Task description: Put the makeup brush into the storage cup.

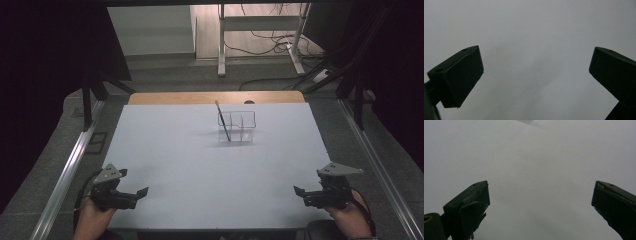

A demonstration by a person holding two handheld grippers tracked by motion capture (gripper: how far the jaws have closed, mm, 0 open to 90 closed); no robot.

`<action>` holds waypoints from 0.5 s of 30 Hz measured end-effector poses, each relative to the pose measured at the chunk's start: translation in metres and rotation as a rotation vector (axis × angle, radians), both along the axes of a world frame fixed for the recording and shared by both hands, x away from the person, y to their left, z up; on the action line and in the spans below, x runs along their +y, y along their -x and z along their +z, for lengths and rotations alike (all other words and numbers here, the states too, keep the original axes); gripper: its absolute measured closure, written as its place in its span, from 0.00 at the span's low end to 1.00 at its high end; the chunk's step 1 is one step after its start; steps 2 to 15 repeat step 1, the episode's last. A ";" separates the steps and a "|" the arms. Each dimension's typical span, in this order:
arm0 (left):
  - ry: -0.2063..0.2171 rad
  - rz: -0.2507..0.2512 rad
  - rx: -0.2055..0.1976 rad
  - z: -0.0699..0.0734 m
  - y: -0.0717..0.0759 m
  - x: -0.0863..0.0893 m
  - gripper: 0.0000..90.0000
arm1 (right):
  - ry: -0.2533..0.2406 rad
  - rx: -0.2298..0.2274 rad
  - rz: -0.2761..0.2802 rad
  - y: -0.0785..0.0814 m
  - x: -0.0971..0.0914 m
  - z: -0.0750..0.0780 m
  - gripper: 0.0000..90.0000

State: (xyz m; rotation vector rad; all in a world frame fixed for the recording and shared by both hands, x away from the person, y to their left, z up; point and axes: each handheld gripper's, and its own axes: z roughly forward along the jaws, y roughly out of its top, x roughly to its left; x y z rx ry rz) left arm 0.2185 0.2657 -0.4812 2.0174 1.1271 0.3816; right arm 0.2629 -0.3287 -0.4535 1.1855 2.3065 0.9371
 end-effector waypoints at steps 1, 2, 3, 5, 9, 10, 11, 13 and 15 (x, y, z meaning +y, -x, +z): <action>0.000 -0.001 0.000 0.000 0.000 0.000 0.00 | 0.006 0.000 0.002 0.000 0.000 0.000 0.02; 0.000 -0.001 0.000 0.000 0.000 0.000 0.00 | 0.006 0.000 0.002 0.000 0.000 0.000 0.02; 0.000 -0.001 0.000 0.000 0.000 0.000 0.00 | 0.006 0.000 0.002 0.000 0.000 0.000 0.02; 0.000 -0.001 0.000 0.000 0.000 0.000 0.00 | 0.006 0.000 0.002 0.000 0.000 0.000 0.02; 0.000 -0.001 0.000 0.000 0.000 0.000 0.00 | 0.006 0.000 0.002 0.000 0.000 0.000 0.02; 0.000 -0.001 0.000 0.000 0.000 0.000 0.00 | 0.006 0.000 0.002 0.000 0.000 0.000 0.02; 0.000 -0.001 0.000 0.000 0.000 0.000 0.00 | 0.006 0.000 0.002 0.000 0.000 0.000 0.02; 0.000 -0.001 0.000 0.000 0.000 0.000 0.00 | 0.006 0.000 0.002 0.000 0.000 0.000 0.02; 0.000 -0.001 0.000 0.000 0.000 0.000 0.00 | 0.006 0.000 0.002 0.000 0.000 0.000 0.02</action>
